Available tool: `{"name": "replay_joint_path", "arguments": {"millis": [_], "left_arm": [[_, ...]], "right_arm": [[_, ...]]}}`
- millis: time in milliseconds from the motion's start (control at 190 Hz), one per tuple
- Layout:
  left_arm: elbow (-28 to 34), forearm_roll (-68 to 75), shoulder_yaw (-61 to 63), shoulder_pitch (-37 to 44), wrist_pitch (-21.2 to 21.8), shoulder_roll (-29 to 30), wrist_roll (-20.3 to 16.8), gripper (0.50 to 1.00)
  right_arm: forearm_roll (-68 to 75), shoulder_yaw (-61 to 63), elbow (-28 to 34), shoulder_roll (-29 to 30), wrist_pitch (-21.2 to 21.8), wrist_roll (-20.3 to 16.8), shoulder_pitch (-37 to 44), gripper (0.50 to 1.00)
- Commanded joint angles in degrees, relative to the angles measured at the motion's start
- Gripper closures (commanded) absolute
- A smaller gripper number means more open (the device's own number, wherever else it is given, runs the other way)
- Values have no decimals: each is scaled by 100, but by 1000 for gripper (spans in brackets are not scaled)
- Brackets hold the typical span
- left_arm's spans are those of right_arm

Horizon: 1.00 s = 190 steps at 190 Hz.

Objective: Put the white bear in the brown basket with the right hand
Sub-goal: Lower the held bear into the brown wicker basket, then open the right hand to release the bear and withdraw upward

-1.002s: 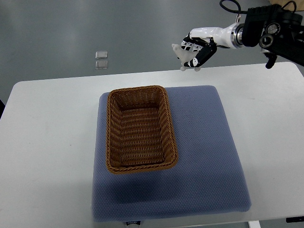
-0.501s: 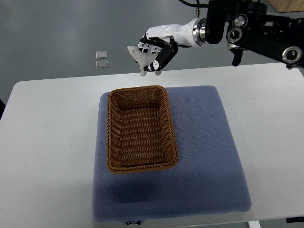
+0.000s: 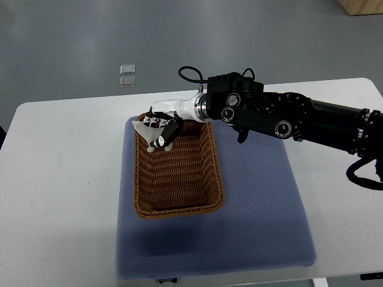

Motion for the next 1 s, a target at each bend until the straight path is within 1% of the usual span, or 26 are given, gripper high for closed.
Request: {"name": "replay_joint_path", "arguments": {"millis": [0, 211, 533, 538, 543, 548, 554, 559, 564, 569, 606, 612, 617, 622, 627, 633, 638, 643, 659, 664, 722, 728, 886, 933, 996], "left_arm": [[0, 0, 0, 0, 0, 0, 0, 500], [-9, 0, 9, 0, 0, 0, 0, 500], [9, 0, 17, 0, 0, 0, 0, 500], [9, 0, 17, 0, 0, 0, 0, 500], [9, 0, 17, 0, 0, 0, 0, 500], [9, 0, 17, 0, 0, 0, 0, 500], [9, 0, 17, 0, 0, 0, 0, 500], [9, 0, 17, 0, 0, 0, 0, 500], [9, 0, 17, 0, 0, 0, 0, 500], [9, 0, 17, 0, 0, 0, 0, 500], [9, 0, 17, 0, 0, 0, 0, 500], [9, 0, 17, 0, 0, 0, 0, 500], [9, 0, 17, 0, 0, 0, 0, 500], [9, 0, 17, 0, 0, 0, 0, 500], [9, 0, 17, 0, 0, 0, 0, 500], [9, 0, 17, 0, 0, 0, 0, 500], [9, 0, 17, 0, 0, 0, 0, 500], [9, 0, 17, 0, 0, 0, 0, 500], [9, 0, 17, 0, 0, 0, 0, 500], [9, 0, 17, 0, 0, 0, 0, 500], [9, 0, 17, 0, 0, 0, 0, 500], [9, 0, 9, 0, 0, 0, 0, 500], [17, 0, 9, 0, 0, 0, 0, 500], [26, 0, 9, 0, 0, 0, 0, 500], [17, 0, 9, 0, 0, 0, 0, 500]], "right_arm": [[-262, -14, -152, 83, -16, 5, -182, 1000], [-842, -22, -415, 83, 1, 5, -428, 1000], [-860, -14, -424, 83, 45, 5, -481, 1000], [-860, -14, -424, 83, 45, 5, -481, 989], [-860, -14, -424, 83, 45, 5, -481, 989], [-860, -14, -424, 83, 45, 5, -490, 969], [-860, -14, -424, 83, 45, 5, -490, 969], [-860, -14, -424, 83, 45, 5, -490, 953], [-860, -14, -424, 83, 45, 5, -490, 953], [-860, -14, -424, 83, 54, 5, -490, 938], [-860, -14, -424, 83, 54, 5, -490, 906], [-860, -14, -424, 83, 54, 5, -490, 893], [-860, -14, -424, 83, 54, 5, -490, 893], [-860, -14, -424, 83, 54, 5, -490, 879], [-860, -14, -424, 83, 54, 5, -490, 879], [-860, -14, -424, 83, 54, 5, -490, 861], [-860, -14, -424, 83, 54, 5, -490, 861], [-860, -14, -424, 83, 54, 5, -490, 844], [-860, -14, -424, 83, 54, 5, -490, 830], [-860, -14, -424, 83, 54, 5, -490, 816], [-860, -14, -424, 83, 54, 5, -490, 765], [-860, -14, -424, 83, 54, 5, -490, 750], [-851, 4, -424, 83, 63, -4, -472, 644], [-843, 22, -424, 83, 72, -13, -464, 634], [-843, 65, -424, 83, 72, -21, -429, 607]]}}
